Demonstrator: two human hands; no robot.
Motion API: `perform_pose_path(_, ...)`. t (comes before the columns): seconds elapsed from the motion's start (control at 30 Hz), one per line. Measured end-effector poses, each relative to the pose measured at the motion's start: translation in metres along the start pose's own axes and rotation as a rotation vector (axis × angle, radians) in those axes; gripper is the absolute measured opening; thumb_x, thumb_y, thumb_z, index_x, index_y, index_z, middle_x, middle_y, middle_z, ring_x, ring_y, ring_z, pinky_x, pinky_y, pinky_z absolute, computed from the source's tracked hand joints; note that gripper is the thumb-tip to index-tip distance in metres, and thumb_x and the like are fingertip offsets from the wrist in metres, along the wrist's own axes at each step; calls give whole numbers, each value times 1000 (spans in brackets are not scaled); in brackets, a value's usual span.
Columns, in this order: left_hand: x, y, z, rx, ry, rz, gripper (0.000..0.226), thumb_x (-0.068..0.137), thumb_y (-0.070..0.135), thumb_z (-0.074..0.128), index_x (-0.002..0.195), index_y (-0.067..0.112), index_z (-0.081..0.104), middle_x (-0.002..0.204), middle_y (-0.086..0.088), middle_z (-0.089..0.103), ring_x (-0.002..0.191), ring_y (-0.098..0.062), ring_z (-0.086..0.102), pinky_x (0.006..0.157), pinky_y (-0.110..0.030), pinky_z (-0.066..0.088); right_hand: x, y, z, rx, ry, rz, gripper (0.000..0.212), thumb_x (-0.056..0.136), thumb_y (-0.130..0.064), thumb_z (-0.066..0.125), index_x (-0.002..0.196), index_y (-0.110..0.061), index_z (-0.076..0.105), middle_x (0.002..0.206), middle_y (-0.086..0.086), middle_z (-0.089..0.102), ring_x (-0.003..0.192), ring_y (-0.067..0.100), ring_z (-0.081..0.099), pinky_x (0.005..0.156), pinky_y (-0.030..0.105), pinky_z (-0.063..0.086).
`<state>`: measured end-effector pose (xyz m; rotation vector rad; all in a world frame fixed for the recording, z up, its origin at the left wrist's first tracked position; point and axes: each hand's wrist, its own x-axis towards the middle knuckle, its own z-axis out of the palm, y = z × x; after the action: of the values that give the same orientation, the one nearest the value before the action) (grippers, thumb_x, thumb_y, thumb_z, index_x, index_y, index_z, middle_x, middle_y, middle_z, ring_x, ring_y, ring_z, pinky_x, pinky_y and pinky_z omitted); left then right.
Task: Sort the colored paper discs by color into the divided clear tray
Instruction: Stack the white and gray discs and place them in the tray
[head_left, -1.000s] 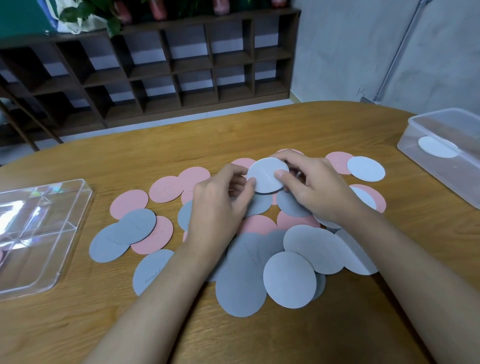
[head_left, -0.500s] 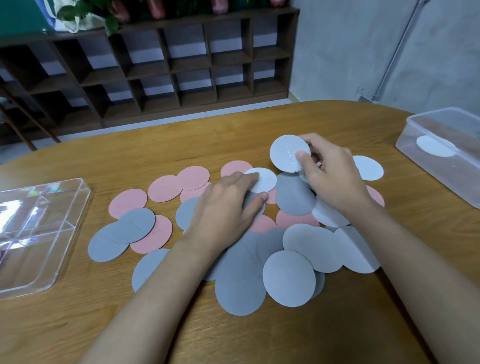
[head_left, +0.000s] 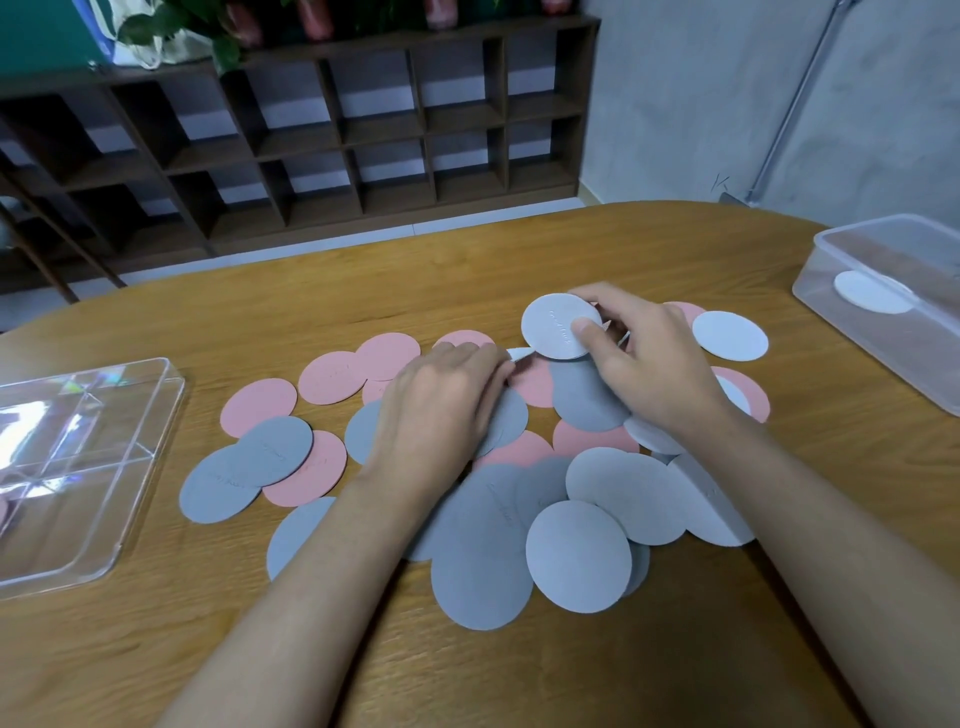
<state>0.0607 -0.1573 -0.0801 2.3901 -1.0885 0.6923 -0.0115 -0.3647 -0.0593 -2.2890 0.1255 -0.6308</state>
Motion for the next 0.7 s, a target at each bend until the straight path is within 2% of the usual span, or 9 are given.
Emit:
perform_pose_path(0.13, 3, 3, -2, -5, 136, 14, 26, 107, 22, 51, 95, 10, 69, 81, -4, 67, 73, -28, 55, 65, -39, 45, 0, 0, 0, 9, 6, 2, 26, 101, -12, 55, 118, -25, 70, 99, -8, 74, 92, 16, 64, 80, 22, 47)
perform_pose_path(0.2, 2, 7, -5, -107, 148, -15, 19, 106, 17, 54, 97, 7, 68, 85, -4, 67, 77, -25, 56, 68, -30, 42, -1, 0, 0, 15, -6, -10, 27, 101, -12, 55, 119, -25, 70, 99, -9, 74, 93, 16, 65, 81, 26, 48)
perform_pose_path(0.3, 1, 12, -9, -292, 151, -101, 10, 103, 11, 61, 101, 7, 70, 88, -1, 70, 78, -12, 56, 68, -17, 36, -3, -3, 1, 48, -50, -28, 31, 102, -10, 53, 121, -28, 70, 101, -8, 73, 90, 17, 63, 83, 34, 50)
perform_pose_path(0.43, 2, 12, -10, -419, 125, -220, 17, 95, 11, 70, 111, 12, 76, 79, 5, 70, 75, -12, 62, 67, -16, 48, -5, -6, 5, 96, -118, -49, 36, 104, -9, 49, 123, -31, 70, 101, -3, 70, 83, 20, 58, 81, 41, 49)
perform_pose_path(0.5, 2, 13, -13, -444, 101, -228, 21, 94, 13, 72, 113, 14, 78, 78, 6, 71, 73, -12, 64, 69, -14, 49, -5, -7, 6, 95, -140, -70, 36, 105, -7, 48, 124, -28, 70, 101, -10, 70, 81, 15, 56, 80, 38, 48)
perform_pose_path(0.6, 1, 12, -14, -455, 107, -234, 10, 95, 15, 71, 99, 15, 80, 70, 4, 68, 68, -16, 61, 68, -23, 50, -6, -10, 5, 80, -170, -89, 35, 107, -8, 46, 125, -24, 71, 88, -29, 65, 84, 4, 58, 74, 21, 42)
perform_pose_path(0.7, -1, 7, -12, -429, 89, -262, 16, 97, 21, 70, 87, 11, 77, 65, -4, 67, 65, -25, 58, 67, -39, 48, -10, -15, 7, 54, -195, -124, 30, 109, -20, 46, 126, -27, 70, 95, -17, 69, 89, 12, 61, 73, 23, 45)
